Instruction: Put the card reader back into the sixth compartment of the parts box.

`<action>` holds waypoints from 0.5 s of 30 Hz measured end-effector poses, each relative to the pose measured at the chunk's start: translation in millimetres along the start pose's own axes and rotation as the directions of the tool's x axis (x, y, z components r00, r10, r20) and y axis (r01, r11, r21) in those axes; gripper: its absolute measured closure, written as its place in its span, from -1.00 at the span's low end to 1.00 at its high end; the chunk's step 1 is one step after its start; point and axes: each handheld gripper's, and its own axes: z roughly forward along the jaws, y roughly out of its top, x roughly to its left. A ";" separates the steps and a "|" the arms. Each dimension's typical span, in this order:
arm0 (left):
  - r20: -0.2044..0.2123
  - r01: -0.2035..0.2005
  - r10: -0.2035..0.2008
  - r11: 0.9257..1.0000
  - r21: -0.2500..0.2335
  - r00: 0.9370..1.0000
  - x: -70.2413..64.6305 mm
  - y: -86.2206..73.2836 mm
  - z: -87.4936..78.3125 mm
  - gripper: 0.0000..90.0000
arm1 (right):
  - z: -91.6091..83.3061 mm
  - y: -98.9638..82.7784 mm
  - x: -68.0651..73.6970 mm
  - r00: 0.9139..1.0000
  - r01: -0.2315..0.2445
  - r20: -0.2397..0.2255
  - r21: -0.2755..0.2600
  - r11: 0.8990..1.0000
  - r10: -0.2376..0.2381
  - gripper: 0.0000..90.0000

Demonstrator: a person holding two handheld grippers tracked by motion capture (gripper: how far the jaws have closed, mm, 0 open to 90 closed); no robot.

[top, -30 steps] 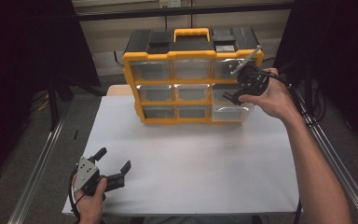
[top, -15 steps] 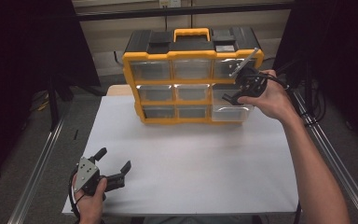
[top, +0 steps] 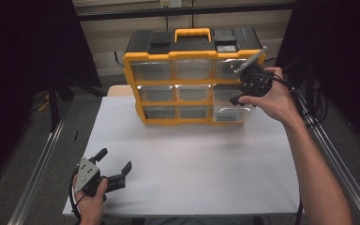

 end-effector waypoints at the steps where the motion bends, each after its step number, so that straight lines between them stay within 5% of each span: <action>1: 0.001 0.002 -0.002 1.000 0.000 1.000 0.3 0.2 -0.3 -0.95 | -1.3 -1.9 -0.4 1.000 -0.017 0.003 -0.015 1.000 0.018 -0.25; 8: 0.005 0.004 -0.004 1.000 0.000 1.000 2.7 0.8 -1.2 -0.95 | -7.9 -6.6 3.1 0.996 -0.055 0.063 -0.076 0.996 0.060 -0.60; 15: -0.008 0.003 -0.003 1.000 -0.001 1.000 3.1 1.3 0.3 -0.95 | -12.2 -12.5 5.3 0.986 -0.095 0.121 -0.168 0.981 0.116 -0.81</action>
